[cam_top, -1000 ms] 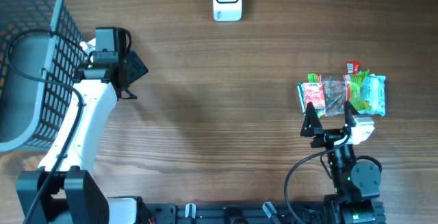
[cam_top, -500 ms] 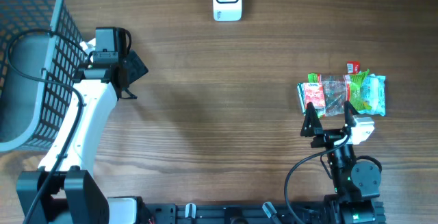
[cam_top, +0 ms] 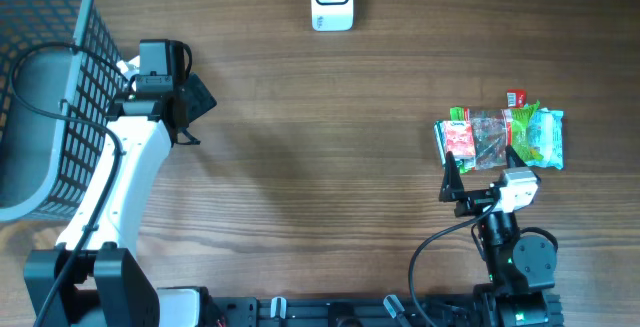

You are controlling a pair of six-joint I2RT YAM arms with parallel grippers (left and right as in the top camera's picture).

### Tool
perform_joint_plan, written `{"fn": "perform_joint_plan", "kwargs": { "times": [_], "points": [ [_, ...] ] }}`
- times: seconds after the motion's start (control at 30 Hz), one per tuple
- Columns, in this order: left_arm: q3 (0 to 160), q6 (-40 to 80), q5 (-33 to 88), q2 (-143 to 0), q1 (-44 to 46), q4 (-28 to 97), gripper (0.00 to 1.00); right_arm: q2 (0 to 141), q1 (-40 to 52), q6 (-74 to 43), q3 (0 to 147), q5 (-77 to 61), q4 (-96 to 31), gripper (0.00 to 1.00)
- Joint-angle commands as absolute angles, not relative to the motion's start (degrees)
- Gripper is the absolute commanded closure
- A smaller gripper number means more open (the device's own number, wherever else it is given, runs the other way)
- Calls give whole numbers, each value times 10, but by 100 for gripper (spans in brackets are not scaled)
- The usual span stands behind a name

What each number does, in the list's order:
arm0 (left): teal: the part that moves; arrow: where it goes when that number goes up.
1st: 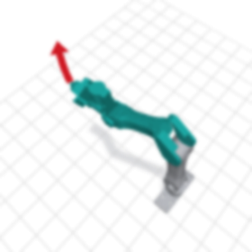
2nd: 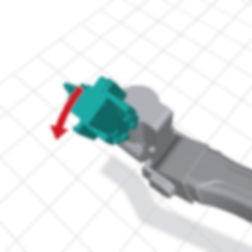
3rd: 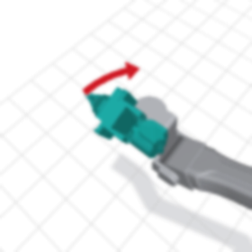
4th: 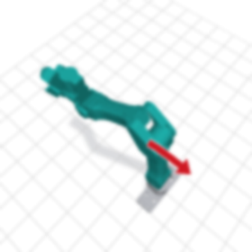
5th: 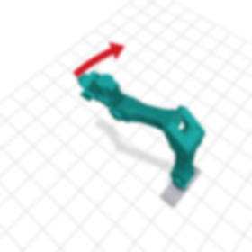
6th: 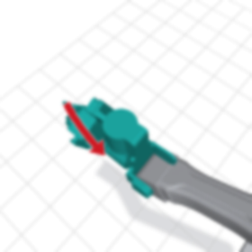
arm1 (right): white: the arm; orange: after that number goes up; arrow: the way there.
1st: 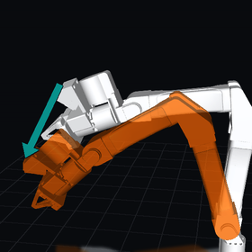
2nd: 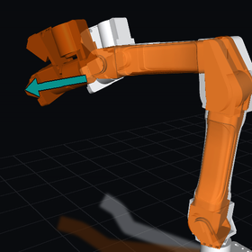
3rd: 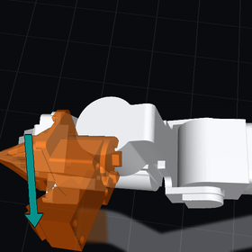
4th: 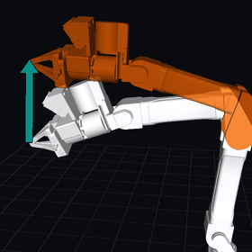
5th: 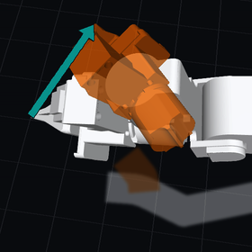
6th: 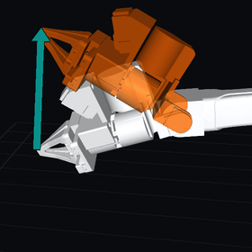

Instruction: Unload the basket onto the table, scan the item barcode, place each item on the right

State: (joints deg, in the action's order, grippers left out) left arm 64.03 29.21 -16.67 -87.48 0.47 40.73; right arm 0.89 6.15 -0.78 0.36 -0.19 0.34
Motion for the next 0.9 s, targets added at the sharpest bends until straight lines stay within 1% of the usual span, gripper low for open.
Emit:
{"fn": "perform_joint_plan", "kwargs": {
  "times": [0.0,0.43,0.53,0.73,0.8,0.87],
  "points": [
    [641,287,-174,-877,3,406,0,8,59,13,3,-15,3,0],
    [641,287,-172,-876,2,408,0,8,59,13,3,-15,3,0],
    [641,287,-172,-853,3,408,0,8,59,13,3,-15,3,0],
    [641,287,-172,-677,25,408,0,8,59,13,3,-15,3,0],
    [641,287,-172,-566,25,408,0,8,59,13,3,-15,3,0],
    [641,287,-172,-484,25,408,0,8,59,13,3,-15,3,0]
  ]
}}
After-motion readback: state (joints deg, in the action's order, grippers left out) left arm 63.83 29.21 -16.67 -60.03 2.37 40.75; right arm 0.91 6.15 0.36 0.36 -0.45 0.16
